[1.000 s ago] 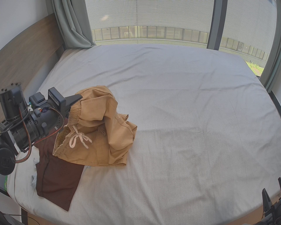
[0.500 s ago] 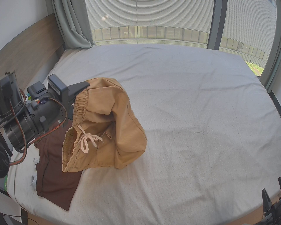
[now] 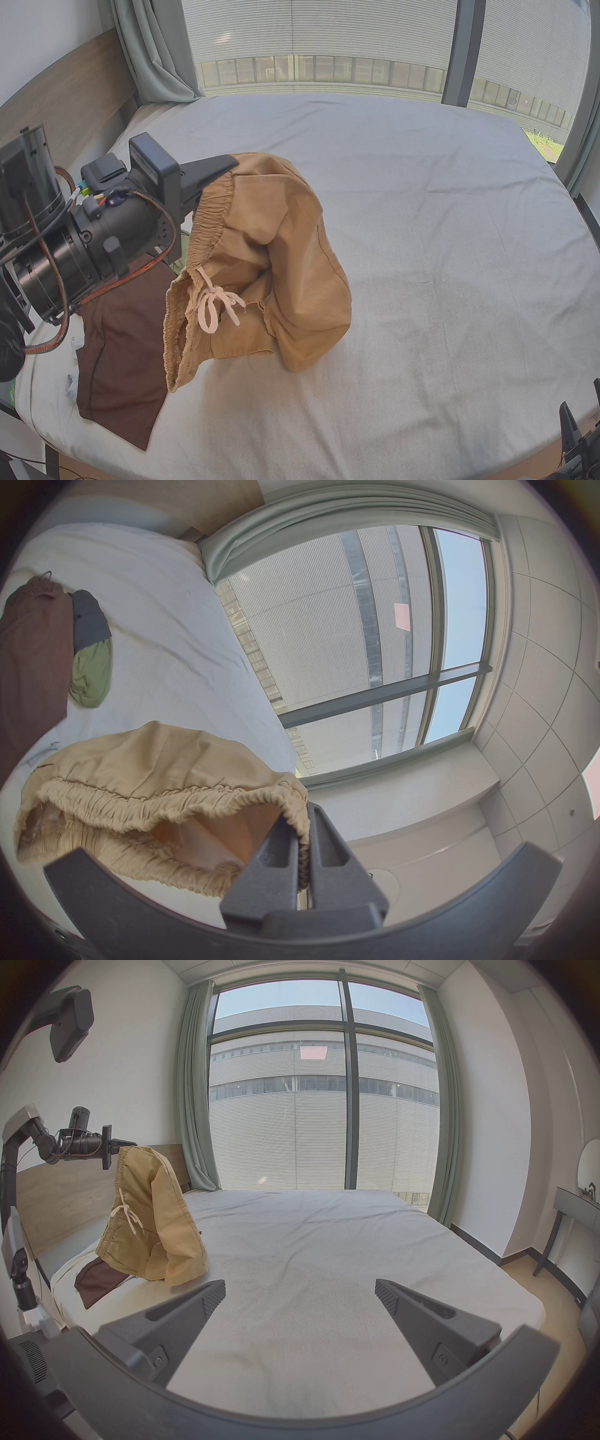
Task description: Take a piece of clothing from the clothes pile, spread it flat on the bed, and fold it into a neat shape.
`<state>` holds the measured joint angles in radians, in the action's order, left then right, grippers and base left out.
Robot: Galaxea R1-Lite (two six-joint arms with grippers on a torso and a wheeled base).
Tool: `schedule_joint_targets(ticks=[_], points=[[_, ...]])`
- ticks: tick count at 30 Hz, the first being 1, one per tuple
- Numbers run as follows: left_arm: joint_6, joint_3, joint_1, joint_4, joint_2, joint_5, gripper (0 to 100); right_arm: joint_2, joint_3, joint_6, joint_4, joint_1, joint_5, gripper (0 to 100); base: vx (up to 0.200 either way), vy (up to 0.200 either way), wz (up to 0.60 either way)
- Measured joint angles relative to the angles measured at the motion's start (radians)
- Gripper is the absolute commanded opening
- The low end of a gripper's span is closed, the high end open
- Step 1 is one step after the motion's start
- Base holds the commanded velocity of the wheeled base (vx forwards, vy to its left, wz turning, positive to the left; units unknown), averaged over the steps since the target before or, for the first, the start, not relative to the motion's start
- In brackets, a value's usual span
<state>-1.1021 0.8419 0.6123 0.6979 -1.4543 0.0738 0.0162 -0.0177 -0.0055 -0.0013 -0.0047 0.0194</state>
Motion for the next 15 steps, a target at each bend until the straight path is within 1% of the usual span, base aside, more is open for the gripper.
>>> schedule_joint_targets(ticks=[15], points=[[-0.018,0.065,0.081,0.002,-0.097,0.012,0,0.0,0.0,0.0,0.0,0.0,0.0,100,0.0,0.0,0.0]])
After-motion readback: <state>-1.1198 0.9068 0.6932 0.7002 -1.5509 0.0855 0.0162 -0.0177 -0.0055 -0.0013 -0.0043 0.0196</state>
